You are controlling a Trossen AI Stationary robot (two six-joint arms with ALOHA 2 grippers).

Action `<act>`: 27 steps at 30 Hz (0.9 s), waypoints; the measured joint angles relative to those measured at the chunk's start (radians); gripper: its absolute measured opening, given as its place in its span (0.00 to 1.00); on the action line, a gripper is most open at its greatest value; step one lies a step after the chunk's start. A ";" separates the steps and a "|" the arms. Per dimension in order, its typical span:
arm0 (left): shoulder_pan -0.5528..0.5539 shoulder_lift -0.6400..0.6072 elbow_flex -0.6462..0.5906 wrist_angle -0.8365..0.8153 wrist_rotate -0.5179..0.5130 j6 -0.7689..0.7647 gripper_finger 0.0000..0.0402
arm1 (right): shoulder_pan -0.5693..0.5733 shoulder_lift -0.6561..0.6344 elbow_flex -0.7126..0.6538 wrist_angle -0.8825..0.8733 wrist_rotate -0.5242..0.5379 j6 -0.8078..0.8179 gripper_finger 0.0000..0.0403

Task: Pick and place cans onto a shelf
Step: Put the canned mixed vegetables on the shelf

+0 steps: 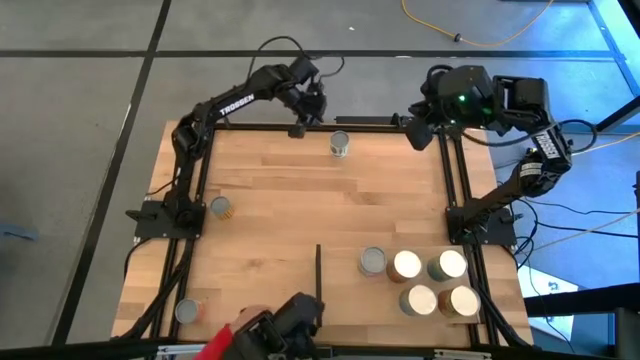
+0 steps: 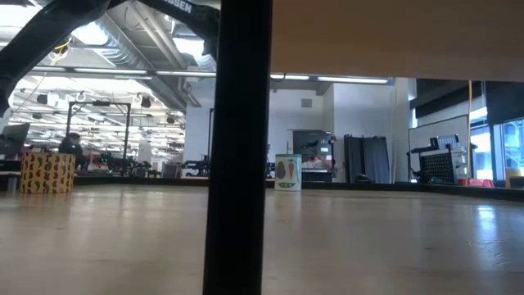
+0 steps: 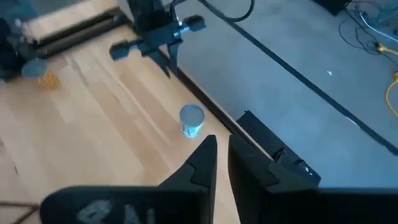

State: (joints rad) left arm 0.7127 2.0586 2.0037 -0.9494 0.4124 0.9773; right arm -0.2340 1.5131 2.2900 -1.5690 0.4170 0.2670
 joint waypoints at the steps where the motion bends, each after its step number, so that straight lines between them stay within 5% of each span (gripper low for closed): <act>1: -0.005 0.000 0.000 -0.007 0.001 0.046 0.14 | 0.000 0.000 -0.010 -0.002 -0.005 -0.008 0.10; 10: -0.051 0.017 0.000 -0.011 0.053 0.288 0.14 | 0.000 0.001 -0.121 -0.003 -0.019 -0.019 0.10; 20: -0.038 0.026 0.000 -0.028 -0.045 0.147 0.14 | -0.016 0.003 -0.223 0.033 -0.049 -0.005 0.10; 27: 0.029 0.012 0.000 -0.078 -0.010 0.048 0.14 | -0.146 0.048 -0.328 0.274 -0.281 -0.043 0.10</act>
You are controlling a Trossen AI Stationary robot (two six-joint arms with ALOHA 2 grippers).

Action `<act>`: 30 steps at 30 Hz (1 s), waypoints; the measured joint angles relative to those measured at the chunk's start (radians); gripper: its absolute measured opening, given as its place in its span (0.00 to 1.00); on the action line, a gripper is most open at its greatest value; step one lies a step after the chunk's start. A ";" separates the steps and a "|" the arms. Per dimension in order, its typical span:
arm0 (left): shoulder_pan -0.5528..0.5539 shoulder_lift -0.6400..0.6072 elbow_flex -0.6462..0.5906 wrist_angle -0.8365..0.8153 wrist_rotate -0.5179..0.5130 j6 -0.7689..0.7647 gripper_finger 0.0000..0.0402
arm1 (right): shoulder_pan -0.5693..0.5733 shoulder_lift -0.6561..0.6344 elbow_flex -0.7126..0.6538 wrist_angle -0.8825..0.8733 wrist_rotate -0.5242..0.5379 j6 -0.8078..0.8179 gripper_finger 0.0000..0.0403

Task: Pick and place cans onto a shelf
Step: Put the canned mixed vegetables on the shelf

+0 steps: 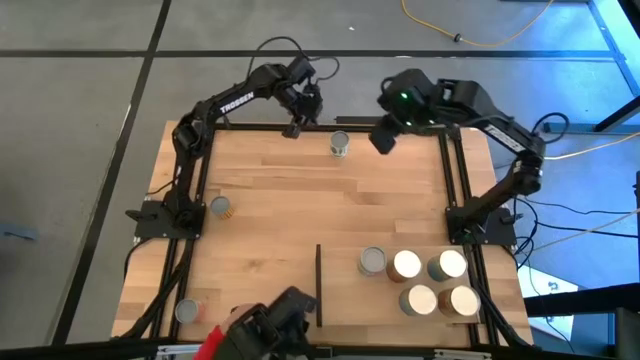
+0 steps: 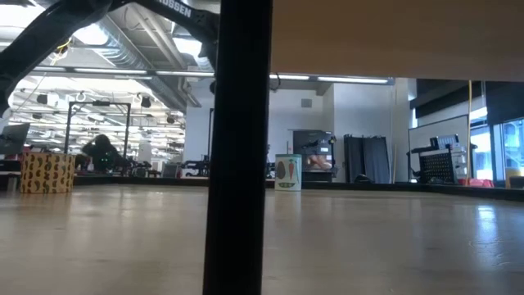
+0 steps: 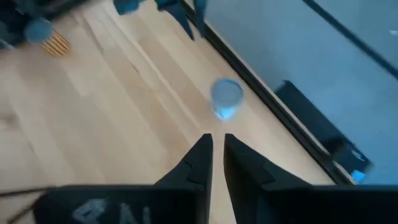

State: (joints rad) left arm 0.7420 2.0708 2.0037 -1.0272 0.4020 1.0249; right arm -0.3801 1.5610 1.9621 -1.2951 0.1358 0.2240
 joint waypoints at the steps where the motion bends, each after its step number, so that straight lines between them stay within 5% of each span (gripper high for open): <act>1: 0.010 -0.001 0.000 0.000 0.024 0.002 0.14 | -0.017 0.013 -0.002 0.023 -0.027 -0.012 0.10; 6: 0.052 0.004 0.000 0.013 0.124 0.188 0.14 | -0.082 0.091 0.004 0.043 -0.048 -0.023 0.10; 18: 0.063 0.082 0.000 0.069 0.106 0.529 0.14 | -0.109 0.142 0.005 0.079 -0.105 -0.042 0.10; 23: 0.071 0.084 0.000 0.071 0.231 0.495 0.14 | -0.125 0.138 0.005 0.079 -0.107 -0.012 0.10; 30: 0.073 0.073 0.000 0.049 0.244 0.334 0.14 | -0.170 0.189 0.005 0.079 -0.185 0.055 0.10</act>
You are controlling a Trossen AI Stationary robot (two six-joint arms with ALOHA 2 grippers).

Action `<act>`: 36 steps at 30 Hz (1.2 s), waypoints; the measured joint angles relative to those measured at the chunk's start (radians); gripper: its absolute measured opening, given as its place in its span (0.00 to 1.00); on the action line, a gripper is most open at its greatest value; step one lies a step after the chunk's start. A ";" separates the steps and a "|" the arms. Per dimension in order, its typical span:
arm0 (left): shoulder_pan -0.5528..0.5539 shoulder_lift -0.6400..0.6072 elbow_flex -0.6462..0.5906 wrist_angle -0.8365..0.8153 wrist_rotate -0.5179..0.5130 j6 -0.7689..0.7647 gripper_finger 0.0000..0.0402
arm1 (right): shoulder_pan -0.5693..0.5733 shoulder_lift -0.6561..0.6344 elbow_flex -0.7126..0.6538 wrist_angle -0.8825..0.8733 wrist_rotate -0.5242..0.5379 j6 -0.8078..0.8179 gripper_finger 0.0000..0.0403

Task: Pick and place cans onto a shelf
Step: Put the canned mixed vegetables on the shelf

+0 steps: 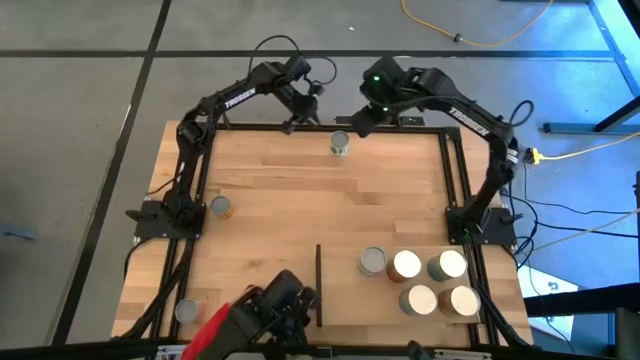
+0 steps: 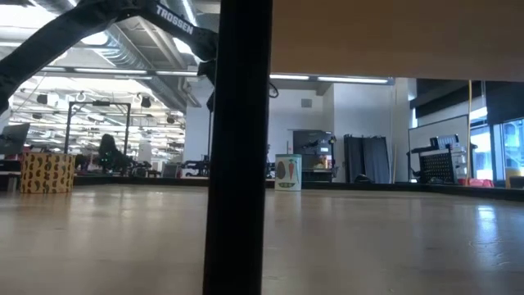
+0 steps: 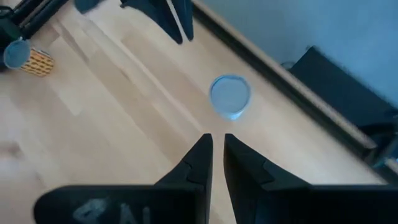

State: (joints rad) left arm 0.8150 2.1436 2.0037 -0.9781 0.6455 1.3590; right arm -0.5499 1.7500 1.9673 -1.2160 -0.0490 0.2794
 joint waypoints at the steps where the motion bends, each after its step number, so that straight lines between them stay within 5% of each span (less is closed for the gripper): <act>1: 0.000 -0.003 0.000 -0.014 -0.003 -0.015 0.14 | -0.004 0.018 0.000 0.000 -0.011 0.000 0.10; 7: 0.009 -0.033 0.000 -0.110 -0.007 -0.081 0.14 | -0.021 0.135 0.000 -0.005 -0.110 0.000 0.10; 17: 0.036 -0.087 0.000 -0.275 -0.002 -0.104 0.13 | -0.028 0.281 -0.001 -0.081 -0.011 -0.009 0.06; 36: 0.043 -0.109 0.000 -0.278 -0.004 -0.100 0.13 | -0.028 0.419 -0.001 -0.014 0.063 -0.022 0.05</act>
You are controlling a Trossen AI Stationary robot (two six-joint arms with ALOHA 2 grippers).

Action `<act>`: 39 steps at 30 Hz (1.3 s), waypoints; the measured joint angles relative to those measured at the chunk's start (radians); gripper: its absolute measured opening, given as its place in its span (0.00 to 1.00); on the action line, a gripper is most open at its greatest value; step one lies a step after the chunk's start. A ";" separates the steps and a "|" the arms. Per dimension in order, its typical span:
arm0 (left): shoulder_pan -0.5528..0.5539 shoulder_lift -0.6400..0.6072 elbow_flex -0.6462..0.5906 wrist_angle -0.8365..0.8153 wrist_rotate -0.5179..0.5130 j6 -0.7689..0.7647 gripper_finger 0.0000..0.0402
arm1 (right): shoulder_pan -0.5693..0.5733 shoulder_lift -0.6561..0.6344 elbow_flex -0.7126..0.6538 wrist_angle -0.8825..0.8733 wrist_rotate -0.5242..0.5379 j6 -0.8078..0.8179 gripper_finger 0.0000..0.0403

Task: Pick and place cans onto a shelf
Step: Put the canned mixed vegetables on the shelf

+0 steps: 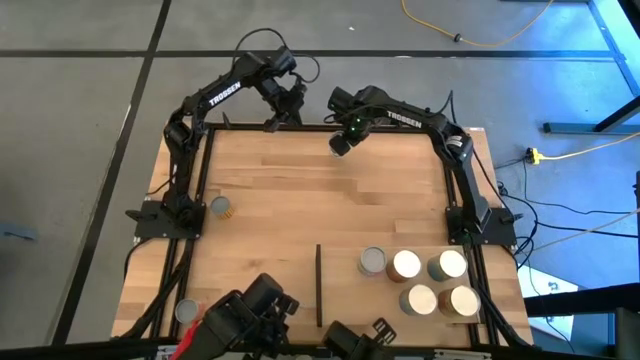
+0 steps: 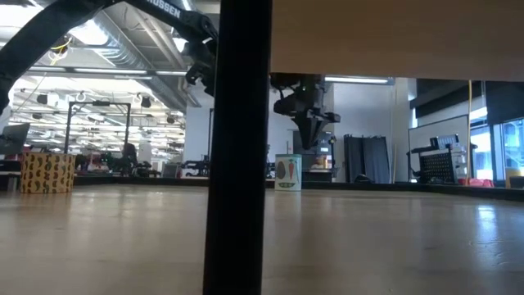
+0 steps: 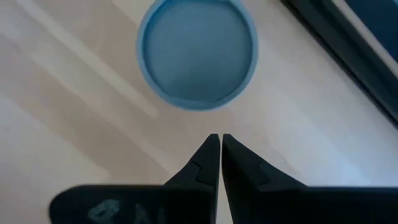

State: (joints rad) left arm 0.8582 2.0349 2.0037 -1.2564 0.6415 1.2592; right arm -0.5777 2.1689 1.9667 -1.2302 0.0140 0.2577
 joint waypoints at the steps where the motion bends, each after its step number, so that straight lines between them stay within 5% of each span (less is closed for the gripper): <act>1: 0.001 0.000 0.000 0.000 0.000 0.003 0.13 | 0.000 0.000 0.000 0.007 0.007 0.000 0.05; 23: 0.015 0.000 0.000 0.000 -0.003 0.007 0.13 | -0.006 0.049 -0.005 0.078 0.072 -0.007 0.05; 39: 0.017 0.000 0.000 0.002 -0.029 0.009 0.13 | 0.034 0.049 -0.005 0.140 0.067 -0.192 0.05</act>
State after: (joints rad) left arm 0.8753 2.0354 2.0037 -1.2549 0.6125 1.2686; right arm -0.5435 2.2177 1.9621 -1.0902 0.0807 0.0654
